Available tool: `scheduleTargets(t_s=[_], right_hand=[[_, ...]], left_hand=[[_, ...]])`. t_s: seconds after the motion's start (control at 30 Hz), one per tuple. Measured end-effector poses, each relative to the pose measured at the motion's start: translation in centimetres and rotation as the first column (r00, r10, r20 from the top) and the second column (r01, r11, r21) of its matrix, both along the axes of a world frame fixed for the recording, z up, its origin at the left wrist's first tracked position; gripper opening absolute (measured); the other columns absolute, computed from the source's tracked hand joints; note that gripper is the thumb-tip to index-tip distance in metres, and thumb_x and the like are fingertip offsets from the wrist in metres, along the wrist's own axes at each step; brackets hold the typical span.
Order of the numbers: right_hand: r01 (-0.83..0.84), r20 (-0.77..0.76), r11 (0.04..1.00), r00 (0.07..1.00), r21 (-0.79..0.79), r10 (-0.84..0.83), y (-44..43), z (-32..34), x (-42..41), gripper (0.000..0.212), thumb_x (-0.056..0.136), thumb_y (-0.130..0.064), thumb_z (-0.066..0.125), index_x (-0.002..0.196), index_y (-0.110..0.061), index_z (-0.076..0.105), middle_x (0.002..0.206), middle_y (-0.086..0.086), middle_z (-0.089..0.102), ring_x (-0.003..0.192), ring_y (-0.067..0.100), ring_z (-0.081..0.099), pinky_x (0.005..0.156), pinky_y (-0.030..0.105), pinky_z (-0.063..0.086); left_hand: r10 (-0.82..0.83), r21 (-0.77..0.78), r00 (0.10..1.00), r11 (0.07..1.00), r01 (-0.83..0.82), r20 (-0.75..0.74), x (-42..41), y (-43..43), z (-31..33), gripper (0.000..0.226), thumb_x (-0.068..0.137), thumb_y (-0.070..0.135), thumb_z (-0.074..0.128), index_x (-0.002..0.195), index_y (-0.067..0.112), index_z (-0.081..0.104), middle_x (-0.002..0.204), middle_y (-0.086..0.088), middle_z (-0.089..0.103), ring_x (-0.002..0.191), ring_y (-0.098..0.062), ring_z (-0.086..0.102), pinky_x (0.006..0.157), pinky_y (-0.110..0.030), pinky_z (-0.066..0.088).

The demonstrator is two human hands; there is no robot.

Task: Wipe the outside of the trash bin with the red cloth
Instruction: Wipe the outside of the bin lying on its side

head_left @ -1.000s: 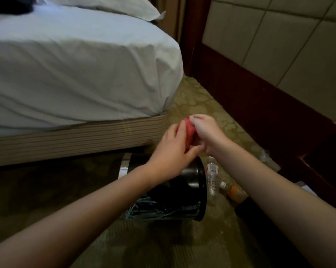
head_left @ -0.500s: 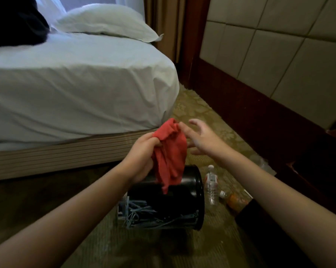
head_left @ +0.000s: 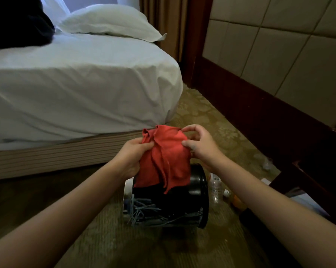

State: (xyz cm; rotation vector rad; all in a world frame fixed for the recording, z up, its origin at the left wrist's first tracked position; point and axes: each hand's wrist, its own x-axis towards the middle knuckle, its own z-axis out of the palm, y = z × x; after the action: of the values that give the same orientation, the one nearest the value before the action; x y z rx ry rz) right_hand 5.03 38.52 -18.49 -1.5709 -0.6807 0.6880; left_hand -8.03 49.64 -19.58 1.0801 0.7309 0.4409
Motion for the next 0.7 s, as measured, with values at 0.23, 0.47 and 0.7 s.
scheduleTargets(t_s=[0.23, 0.47, 0.7], right_hand=[[-0.117, -0.398, 0.977, 0.916, -0.18, 0.037, -0.2, -2.1, 0.1, 0.025, 0.085, -0.012, 0.065, 0.106, -0.015, 0.05, 0.078, 0.005, 0.056, 0.065, 0.013, 0.052, 0.056, 0.023, 0.045], [-0.097, -0.309, 0.969, 0.951, -0.227, 0.023, -0.1, -3.3, -1.0, 0.017, 0.081, -0.009, 0.068, 0.084, -0.018, 0.054, 0.068, 0.004, 0.057, 0.045, 0.009, 0.051, 0.045, 0.02, 0.042], [-0.148, -0.121, 0.985, 0.98, 0.093, 0.159, -0.3, -0.8, -1.2, 0.04, 0.081, 0.012, 0.056, 0.103, -0.019, 0.049, 0.103, 0.005, 0.057, 0.082, 0.013, 0.057, 0.056, 0.02, 0.048]], left_hand=[[0.006, 0.008, 0.991, 1.0, -0.007, 0.132, -0.2, 0.6, 0.2, 0.018, 0.094, 0.0, 0.044, 0.091, 0.004, 0.062, 0.064, -0.004, 0.069, 0.055, -0.01, 0.066, 0.059, -0.023, 0.055], [-0.257, -0.026, 0.966, 0.966, 0.256, -0.037, -1.4, 1.5, -0.4, 0.019, 0.089, 0.007, 0.056, 0.107, 0.003, 0.059, 0.097, -0.017, 0.068, 0.078, -0.022, 0.069, 0.074, -0.037, 0.057], [-0.161, 0.534, 0.987, 0.833, 0.142, -0.01, -1.2, 1.1, 0.2, 0.059, 0.079, -0.016, 0.058, 0.129, 0.011, 0.044, 0.124, -0.008, 0.058, 0.099, -0.006, 0.06, 0.089, -0.021, 0.049]])
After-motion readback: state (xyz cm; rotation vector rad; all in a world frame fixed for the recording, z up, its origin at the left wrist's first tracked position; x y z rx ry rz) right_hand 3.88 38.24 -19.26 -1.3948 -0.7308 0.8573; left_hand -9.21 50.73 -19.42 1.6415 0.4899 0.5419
